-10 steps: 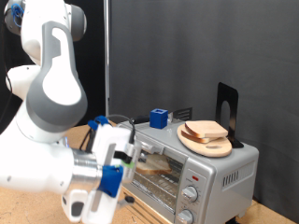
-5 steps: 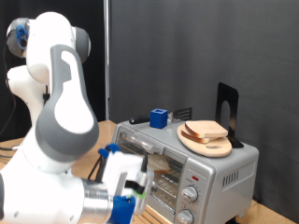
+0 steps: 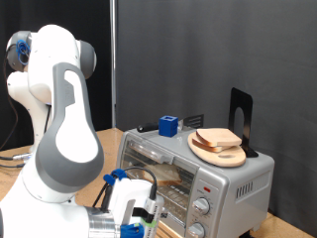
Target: Make a piece of toast with the oven
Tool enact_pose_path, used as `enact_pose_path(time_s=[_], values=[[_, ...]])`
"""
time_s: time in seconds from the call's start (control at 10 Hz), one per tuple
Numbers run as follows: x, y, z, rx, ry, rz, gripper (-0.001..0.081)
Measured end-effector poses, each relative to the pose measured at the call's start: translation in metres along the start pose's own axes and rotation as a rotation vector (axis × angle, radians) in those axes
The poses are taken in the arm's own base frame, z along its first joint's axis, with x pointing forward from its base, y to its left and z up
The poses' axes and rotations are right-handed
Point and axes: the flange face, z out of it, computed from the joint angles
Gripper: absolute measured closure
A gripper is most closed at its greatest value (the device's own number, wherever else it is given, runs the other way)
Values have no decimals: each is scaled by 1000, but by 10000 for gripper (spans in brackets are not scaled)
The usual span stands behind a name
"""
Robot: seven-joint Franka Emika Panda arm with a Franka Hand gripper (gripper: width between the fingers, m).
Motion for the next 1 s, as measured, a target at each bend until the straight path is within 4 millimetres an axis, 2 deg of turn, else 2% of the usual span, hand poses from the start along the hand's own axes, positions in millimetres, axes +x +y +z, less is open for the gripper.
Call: enact_pose_path(time_s=[0.3, 0.6, 1.0], values=[[2, 4, 4, 12, -5, -2, -2], [11, 16, 27, 47, -38, 4, -2], [11, 25, 56, 34, -78, 2, -2]])
